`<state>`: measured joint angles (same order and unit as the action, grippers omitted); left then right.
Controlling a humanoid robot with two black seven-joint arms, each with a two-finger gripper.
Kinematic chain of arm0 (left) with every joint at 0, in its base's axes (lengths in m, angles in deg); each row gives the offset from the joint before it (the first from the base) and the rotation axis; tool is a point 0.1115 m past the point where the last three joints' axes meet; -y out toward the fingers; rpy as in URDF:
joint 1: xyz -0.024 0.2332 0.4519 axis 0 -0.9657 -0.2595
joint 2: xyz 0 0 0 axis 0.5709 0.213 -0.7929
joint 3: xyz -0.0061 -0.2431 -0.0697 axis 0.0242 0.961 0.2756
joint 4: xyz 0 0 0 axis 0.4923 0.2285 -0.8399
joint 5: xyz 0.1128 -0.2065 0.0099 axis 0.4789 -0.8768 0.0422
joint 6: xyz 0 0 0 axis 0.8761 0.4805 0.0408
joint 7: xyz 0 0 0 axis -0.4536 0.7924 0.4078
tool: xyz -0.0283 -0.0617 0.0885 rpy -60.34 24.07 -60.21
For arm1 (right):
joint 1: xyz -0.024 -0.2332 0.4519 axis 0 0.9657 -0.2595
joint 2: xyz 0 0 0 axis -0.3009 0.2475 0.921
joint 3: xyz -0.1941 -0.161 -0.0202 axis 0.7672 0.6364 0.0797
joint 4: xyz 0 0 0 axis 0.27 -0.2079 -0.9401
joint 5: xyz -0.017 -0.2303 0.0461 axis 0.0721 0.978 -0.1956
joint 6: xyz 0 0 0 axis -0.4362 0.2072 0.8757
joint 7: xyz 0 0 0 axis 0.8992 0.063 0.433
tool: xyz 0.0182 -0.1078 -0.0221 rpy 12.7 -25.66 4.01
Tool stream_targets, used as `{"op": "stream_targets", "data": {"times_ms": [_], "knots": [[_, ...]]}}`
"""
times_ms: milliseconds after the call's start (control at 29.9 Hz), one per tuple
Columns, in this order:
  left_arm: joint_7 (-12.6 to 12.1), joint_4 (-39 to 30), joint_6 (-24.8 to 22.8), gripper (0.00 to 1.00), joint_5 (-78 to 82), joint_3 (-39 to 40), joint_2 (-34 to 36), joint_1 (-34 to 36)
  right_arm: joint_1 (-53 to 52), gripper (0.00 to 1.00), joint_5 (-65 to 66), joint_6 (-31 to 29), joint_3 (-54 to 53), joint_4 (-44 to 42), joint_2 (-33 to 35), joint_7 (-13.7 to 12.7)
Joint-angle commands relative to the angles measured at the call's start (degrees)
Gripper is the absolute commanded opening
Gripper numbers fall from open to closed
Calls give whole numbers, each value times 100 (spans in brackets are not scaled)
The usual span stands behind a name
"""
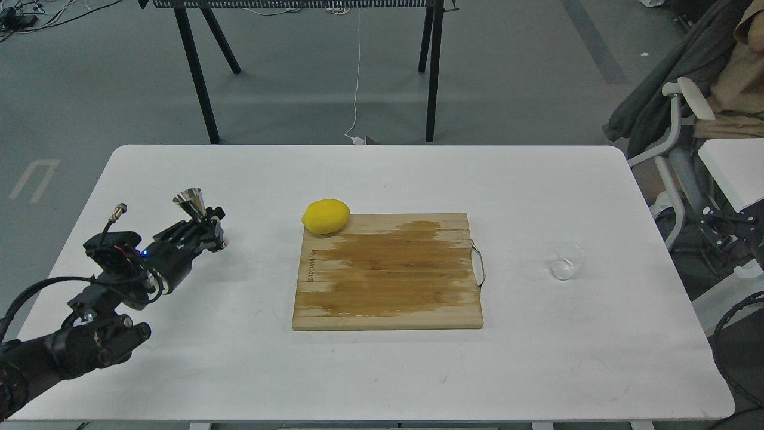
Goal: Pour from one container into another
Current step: 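Lift the steel jigger with the left gripper and carry it over the board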
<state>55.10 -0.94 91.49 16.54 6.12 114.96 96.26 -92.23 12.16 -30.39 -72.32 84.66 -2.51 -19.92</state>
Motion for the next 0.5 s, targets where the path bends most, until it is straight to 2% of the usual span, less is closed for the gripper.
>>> {"op": "stream_targets", "data": {"times_ms": [0, 167, 468], "knots": [[0, -713, 0, 7, -15, -20, 112, 769, -21, 99, 0, 0, -1, 0, 0, 0], [0, -1479, 0, 7, 55, -64, -431, 1104, -56, 99, 0, 0, 7, -140, 0, 0], [0, -1410, 0, 7, 1312, -81, -1837, 744, -179, 99, 0, 0, 86, -404, -9, -9]]}}
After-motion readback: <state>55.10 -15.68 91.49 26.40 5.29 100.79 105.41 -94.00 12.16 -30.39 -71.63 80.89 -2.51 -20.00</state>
